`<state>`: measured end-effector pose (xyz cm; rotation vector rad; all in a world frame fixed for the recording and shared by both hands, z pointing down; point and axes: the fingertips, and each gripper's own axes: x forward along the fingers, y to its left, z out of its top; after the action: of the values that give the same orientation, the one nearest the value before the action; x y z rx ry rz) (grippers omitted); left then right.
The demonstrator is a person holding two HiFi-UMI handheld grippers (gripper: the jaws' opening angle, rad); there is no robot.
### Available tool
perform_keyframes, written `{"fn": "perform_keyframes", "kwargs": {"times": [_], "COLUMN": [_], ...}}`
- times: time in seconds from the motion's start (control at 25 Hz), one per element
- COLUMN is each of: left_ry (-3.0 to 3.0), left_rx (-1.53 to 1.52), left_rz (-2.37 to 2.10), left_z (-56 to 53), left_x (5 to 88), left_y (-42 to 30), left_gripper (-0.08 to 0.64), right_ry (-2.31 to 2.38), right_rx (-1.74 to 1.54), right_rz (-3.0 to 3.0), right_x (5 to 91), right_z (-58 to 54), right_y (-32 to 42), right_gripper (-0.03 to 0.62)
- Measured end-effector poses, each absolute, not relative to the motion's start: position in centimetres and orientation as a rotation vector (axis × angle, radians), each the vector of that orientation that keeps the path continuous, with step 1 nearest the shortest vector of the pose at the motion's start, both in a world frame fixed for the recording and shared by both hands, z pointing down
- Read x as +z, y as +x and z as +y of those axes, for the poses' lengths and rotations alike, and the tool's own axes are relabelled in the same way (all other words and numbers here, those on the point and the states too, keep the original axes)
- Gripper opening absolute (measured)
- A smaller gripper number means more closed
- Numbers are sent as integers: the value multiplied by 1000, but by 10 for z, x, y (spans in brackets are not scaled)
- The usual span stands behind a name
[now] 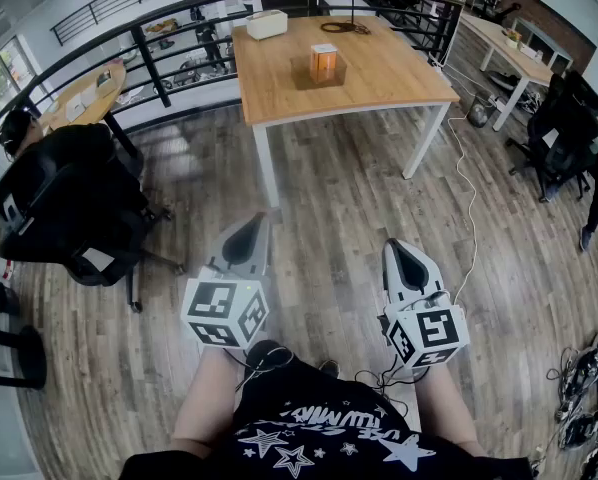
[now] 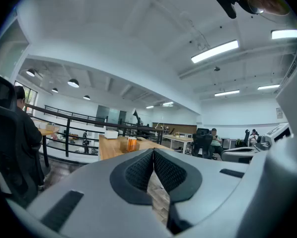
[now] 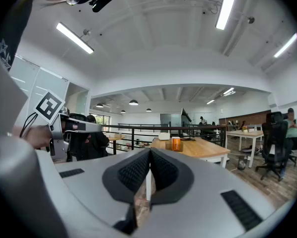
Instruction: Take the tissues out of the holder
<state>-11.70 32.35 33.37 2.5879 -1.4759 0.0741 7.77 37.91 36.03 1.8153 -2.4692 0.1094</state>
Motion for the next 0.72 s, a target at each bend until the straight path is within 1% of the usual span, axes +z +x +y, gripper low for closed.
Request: {"fn": "perform_keyframes", "kwargs": {"times": [0.24, 0.48, 0.72], "left_ry": [2605, 2759, 2745], "left_rx": [107, 84, 105], "left_rz": [-1476, -1375, -1379], "left_z": [322, 334, 329], "left_x": [343, 328, 335], "left_y": [-102, -74, -69], "left_gripper": [14, 14, 14], "right_ry": [1768, 1733, 1724], "right_rx": [99, 79, 77], "right_rz": [-2489, -2507, -2517], "right_x": [362, 356, 358], "right_z": [368, 367, 365], "right_y": [82, 84, 84], "right_gripper": [17, 17, 17]}}
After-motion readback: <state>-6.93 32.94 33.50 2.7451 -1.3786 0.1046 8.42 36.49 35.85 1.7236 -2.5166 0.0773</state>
